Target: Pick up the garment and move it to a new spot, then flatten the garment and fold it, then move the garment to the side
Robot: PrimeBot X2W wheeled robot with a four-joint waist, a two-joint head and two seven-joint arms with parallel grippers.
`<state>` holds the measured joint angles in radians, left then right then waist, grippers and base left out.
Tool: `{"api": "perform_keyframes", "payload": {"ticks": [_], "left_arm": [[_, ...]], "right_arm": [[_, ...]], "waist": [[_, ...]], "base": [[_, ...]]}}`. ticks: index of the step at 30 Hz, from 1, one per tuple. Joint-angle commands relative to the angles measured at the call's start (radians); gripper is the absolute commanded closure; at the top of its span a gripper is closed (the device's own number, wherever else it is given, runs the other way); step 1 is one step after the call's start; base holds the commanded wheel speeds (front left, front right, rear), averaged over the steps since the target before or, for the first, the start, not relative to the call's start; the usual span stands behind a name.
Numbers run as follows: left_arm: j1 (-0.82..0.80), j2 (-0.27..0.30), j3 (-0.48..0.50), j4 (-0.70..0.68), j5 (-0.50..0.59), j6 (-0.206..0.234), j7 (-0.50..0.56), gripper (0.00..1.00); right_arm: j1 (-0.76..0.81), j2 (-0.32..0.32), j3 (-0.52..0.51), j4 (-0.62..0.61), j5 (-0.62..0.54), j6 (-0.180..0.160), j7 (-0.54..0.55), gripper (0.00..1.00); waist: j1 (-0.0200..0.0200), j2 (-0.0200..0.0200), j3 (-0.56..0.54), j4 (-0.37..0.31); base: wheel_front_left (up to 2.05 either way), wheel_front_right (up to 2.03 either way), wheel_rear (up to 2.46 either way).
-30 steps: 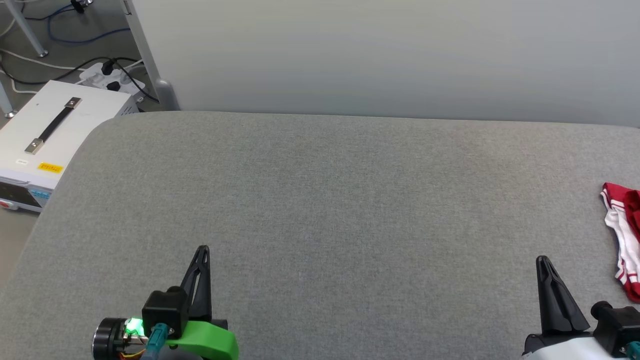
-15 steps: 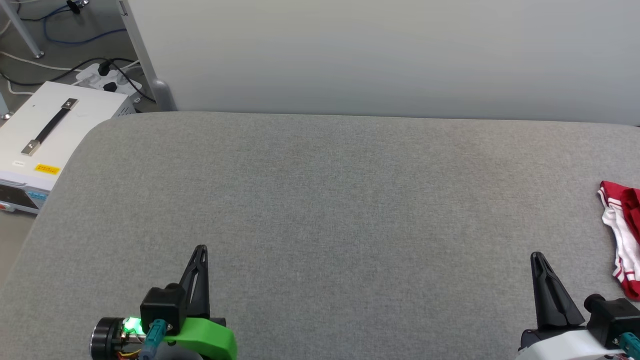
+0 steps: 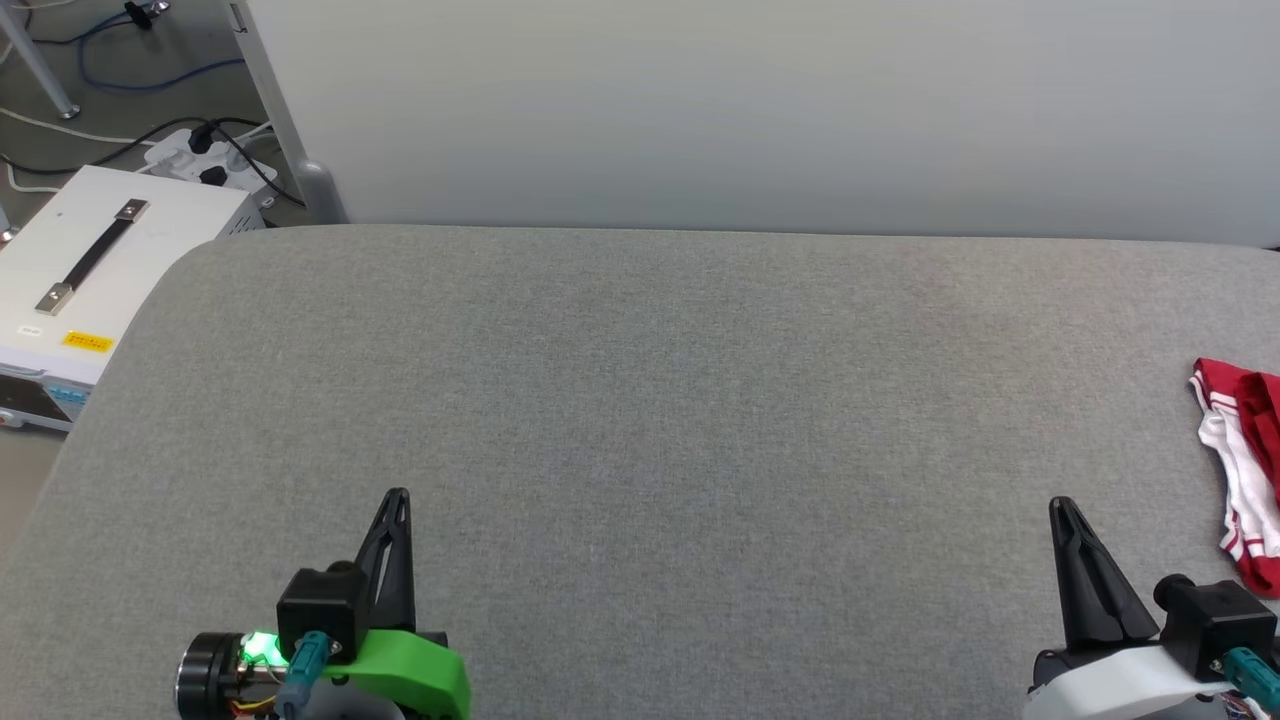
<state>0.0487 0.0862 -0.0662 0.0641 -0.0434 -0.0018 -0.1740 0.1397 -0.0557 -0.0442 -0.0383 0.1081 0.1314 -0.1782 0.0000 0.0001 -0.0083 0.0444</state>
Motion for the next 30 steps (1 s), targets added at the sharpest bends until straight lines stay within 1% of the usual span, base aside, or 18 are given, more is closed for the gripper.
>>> {"api": "perform_keyframes", "payload": {"ticks": [1, 30], "left_arm": [[-0.015, -0.007, 0.005, -0.005, 0.008, 0.001, 0.006, 1.0], [-0.026, -0.017, 0.026, -0.026, 0.02, 0.001, 0.064, 1.0]], "right_arm": [[-0.019, 0.002, 0.003, 0.004, -0.01, 0.0, 0.006, 1.0], [-0.061, 0.003, 0.017, 0.016, -0.044, 0.0, 0.066, 1.0]], "waist": [[0.0, -0.0001, 0.0, -0.001], [0.0, -0.0001, 0.003, -0.016]], "base": [[0.0, 0.0, 0.0], [0.0, 0.0, 0.0]]}}
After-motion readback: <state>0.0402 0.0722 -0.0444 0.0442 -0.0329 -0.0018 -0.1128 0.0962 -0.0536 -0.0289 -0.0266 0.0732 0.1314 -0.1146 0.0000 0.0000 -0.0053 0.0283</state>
